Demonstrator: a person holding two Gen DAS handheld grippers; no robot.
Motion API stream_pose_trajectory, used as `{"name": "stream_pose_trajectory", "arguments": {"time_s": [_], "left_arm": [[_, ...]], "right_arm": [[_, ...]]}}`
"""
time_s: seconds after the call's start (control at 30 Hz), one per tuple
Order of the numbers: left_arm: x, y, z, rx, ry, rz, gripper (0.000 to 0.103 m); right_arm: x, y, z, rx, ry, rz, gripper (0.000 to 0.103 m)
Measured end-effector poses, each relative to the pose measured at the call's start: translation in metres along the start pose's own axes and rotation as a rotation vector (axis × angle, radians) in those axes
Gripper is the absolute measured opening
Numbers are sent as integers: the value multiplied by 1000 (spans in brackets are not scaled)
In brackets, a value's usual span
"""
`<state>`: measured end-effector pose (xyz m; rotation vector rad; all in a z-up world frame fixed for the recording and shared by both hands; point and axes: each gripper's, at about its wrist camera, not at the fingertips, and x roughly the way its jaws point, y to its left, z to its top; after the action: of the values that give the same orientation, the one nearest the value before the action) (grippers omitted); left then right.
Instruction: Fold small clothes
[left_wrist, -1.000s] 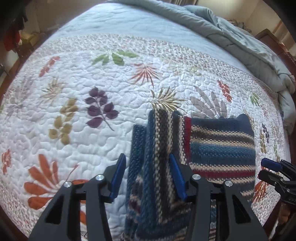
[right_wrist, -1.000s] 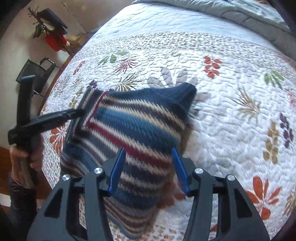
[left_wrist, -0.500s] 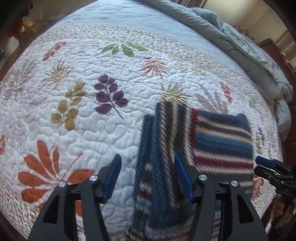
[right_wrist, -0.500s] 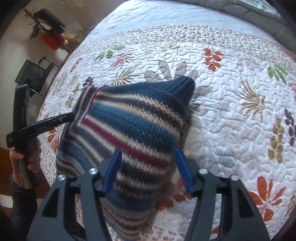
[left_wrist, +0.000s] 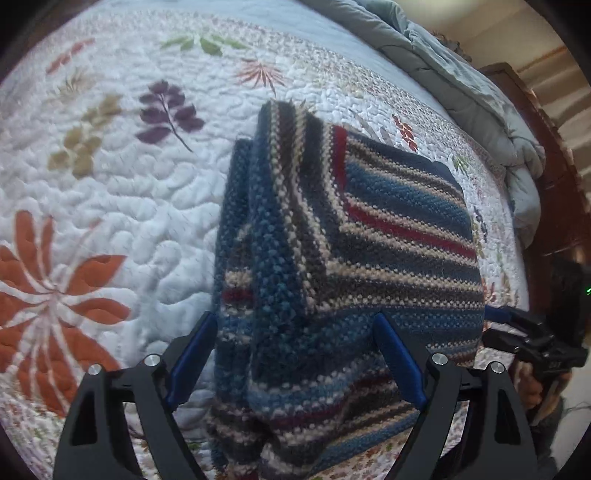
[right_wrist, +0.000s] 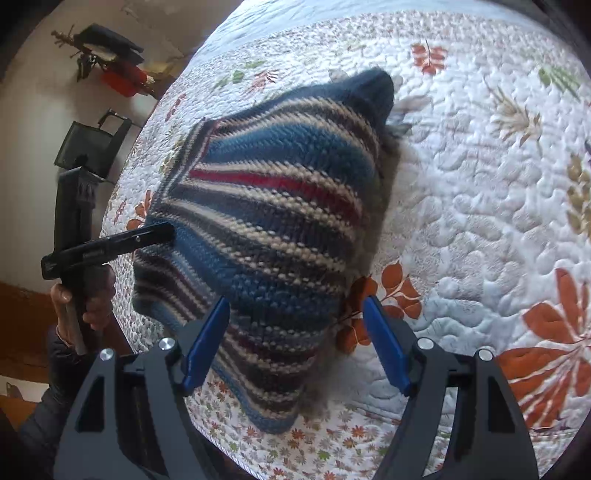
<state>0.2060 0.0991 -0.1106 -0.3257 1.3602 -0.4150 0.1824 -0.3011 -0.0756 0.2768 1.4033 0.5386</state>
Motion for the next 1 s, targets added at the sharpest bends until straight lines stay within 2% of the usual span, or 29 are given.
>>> {"name": "stream_pose_trajectory", "arguments": {"time_s": [0.17, 0.3, 0.57, 0.73, 0.8, 0.87, 0.9, 0.97, 1.0], "left_arm": [[15, 0, 3, 30, 12, -20, 91], [24, -4, 6, 55, 32, -61, 99], [33, 4, 12, 74, 61, -176, 97], [31, 22, 12, 11, 49, -230, 74], [31, 30, 11, -18, 45, -269, 72], [31, 31, 10, -8, 41, -273, 72], [30, 29, 9, -2, 40, -256, 70], [31, 22, 8, 9, 37, -208, 63], [30, 15, 7, 8, 34, -189, 54]], "right_arm": [[11, -5, 4, 14, 3, 63, 77], [20, -3, 10, 13, 10, 107, 78], [40, -6, 18, 32, 12, 164, 87], [56, -29, 18, 125, 49, 313, 89], [62, -32, 18, 158, 61, 356, 89], [61, -27, 19, 137, 54, 333, 87], [59, -24, 19, 124, 51, 308, 80], [55, -18, 18, 96, 43, 263, 70], [50, -15, 17, 82, 35, 249, 65]]}}
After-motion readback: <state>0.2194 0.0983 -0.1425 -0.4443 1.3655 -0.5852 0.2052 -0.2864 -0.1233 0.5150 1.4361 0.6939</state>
